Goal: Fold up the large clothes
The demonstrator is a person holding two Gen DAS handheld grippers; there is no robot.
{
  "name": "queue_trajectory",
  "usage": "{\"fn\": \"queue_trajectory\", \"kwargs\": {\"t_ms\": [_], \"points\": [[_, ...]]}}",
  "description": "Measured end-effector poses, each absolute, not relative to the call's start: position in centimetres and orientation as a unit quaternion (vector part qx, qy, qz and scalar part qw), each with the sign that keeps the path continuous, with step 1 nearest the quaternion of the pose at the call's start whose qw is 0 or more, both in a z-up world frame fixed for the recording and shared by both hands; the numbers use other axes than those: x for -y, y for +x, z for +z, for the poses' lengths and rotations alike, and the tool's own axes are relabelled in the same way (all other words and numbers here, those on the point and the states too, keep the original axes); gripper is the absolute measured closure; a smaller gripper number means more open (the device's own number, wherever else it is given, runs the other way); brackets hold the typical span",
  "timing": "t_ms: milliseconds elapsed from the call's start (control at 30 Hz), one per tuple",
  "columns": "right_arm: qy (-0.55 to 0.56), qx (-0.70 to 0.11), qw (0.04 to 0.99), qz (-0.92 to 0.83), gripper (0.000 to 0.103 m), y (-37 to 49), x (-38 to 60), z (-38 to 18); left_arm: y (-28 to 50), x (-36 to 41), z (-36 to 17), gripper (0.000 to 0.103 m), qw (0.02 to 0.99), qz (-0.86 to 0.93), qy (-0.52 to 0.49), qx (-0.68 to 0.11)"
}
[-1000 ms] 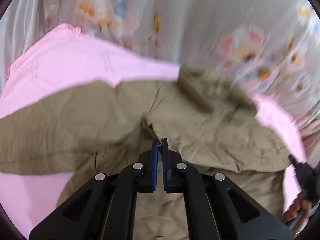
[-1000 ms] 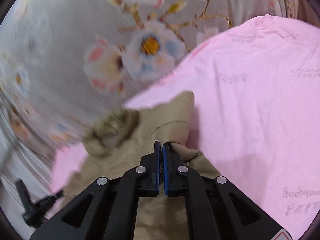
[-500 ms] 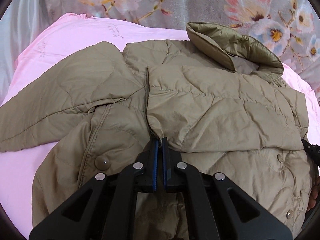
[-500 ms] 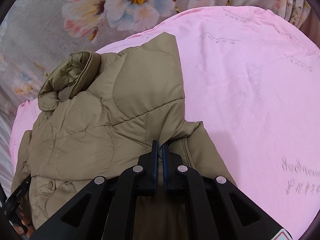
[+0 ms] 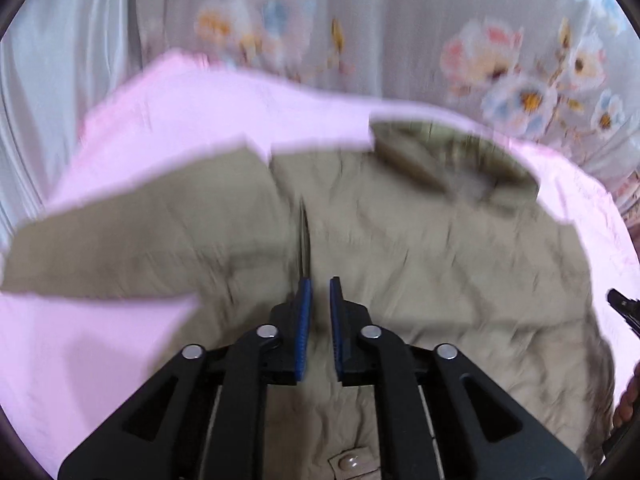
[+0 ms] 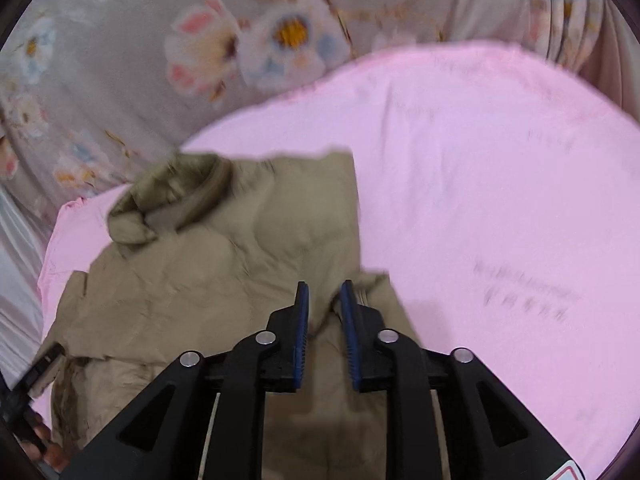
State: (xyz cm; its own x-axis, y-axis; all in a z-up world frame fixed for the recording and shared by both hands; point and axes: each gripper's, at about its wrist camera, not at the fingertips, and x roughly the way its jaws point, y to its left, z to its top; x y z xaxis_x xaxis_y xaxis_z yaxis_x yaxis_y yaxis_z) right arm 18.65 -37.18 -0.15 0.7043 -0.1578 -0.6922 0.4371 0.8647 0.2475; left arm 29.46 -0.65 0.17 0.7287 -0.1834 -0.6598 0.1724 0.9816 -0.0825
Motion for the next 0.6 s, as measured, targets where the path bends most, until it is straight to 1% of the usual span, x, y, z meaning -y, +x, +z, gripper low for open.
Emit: {"fn": "queue_trajectory", "kwargs": {"t_ms": [67,133,200,233,300,367,433,600], "points": [[0.174,-0.338,0.913,-0.15,0.08,19.5,35.5,1.6,30.0,2.0,2.0,0.089,0.931,-0.108,-0.01,-0.347],[0.156,-0.341,0.92,-0.116,0.08,21.3,33.2,2.2,30.9,4.2,2.7,0.087,0.929,-0.124,-0.008,-0.35],[0.132,-0.355,0.921,-0.089,0.08,23.7,30.8,1.5,31.9,6.9,1.7,0.079,0.923,-0.131,0.007,-0.361],[0.12,-0.364,0.92,-0.083,0.08,24.6,29.9,0.9,32.8,8.3,0.2,0.074,0.916,-0.135,0.016,-0.378],[0.105,-0.391,0.911,-0.074,0.08,26.4,28.2,-1.5,33.8,9.8,-2.9,0.074,0.904,-0.134,0.03,-0.406],[0.111,-0.421,0.897,-0.071,0.079,27.4,27.7,-4.7,34.1,10.4,-5.6,0.074,0.899,-0.129,0.037,-0.416],[0.119,-0.422,0.896,-0.069,0.08,27.4,27.7,-6.4,33.7,10.4,-6.3,0.074,0.905,-0.129,0.039,-0.402],[0.121,-0.418,0.897,-0.073,0.079,27.2,27.6,-6.9,33.5,10.8,-6.7,0.074,0.909,-0.124,0.047,-0.395]]}}
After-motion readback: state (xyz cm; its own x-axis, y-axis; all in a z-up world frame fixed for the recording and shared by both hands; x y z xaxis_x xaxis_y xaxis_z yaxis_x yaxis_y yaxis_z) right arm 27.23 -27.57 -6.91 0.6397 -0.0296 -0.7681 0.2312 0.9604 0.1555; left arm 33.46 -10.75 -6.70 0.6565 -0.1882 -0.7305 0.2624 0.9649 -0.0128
